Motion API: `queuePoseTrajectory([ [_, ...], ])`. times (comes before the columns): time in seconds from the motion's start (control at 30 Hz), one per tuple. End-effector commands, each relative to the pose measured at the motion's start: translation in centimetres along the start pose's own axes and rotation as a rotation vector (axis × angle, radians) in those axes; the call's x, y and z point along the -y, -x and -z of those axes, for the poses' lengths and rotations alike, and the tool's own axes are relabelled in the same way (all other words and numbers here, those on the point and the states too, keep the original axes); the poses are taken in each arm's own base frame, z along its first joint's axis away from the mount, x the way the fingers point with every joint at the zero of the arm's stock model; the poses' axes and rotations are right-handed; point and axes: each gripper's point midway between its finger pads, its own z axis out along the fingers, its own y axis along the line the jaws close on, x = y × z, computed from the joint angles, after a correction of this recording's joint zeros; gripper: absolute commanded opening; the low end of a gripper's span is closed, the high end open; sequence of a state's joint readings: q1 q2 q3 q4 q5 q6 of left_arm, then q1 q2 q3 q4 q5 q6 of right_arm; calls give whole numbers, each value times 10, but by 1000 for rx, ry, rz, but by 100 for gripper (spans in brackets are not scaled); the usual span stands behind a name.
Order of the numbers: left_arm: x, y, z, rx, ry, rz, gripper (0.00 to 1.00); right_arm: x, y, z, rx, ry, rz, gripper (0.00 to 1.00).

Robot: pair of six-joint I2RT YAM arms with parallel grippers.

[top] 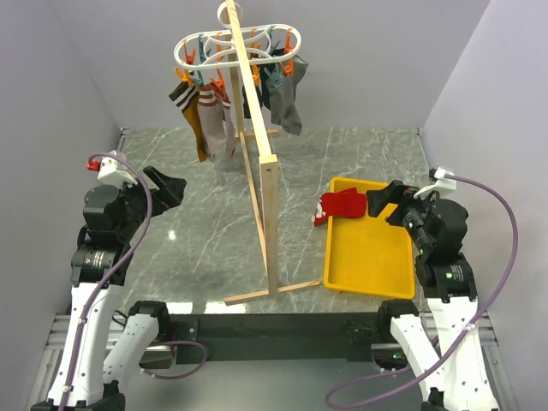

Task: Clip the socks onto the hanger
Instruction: Open the clamp at the hanger.

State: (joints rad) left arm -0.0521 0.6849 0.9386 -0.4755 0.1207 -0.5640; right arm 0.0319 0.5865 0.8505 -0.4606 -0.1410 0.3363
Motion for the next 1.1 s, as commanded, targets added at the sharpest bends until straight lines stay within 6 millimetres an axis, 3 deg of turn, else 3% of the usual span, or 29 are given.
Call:
queuePoseTrajectory([
  [0.0,17,6,2,16,-83,-4,99,-2,6,-5,14,17,35,100],
  [0.1,29,-5,2,-22,-172,-7,99,-1,0,-8,-9,22,44,100],
  [0.23,54,-1,3,2,-312,12,99,2,-5,-12,2,27,54,100],
  [0.43,71,-6,-5,21,-359,35,95,-26,-6,-28,-3,197,46,98],
  [0.6,106,-16,-26,-11,-432,22,92,-46,-3,-42,6,293,62,93],
  [0.67,122,-22,-38,-38,-451,15,88,-57,10,-45,33,315,84,90],
  [0.8,146,-8,-60,11,-462,11,84,-84,19,-65,33,351,156,82],
  [0.9,159,7,-72,52,-469,12,82,-116,46,-75,81,394,217,74],
  [0.93,165,20,-73,93,-475,18,81,-127,52,-77,98,415,225,72],
  [1.07,178,40,-87,158,-486,11,81,-149,84,-94,190,434,208,66],
])
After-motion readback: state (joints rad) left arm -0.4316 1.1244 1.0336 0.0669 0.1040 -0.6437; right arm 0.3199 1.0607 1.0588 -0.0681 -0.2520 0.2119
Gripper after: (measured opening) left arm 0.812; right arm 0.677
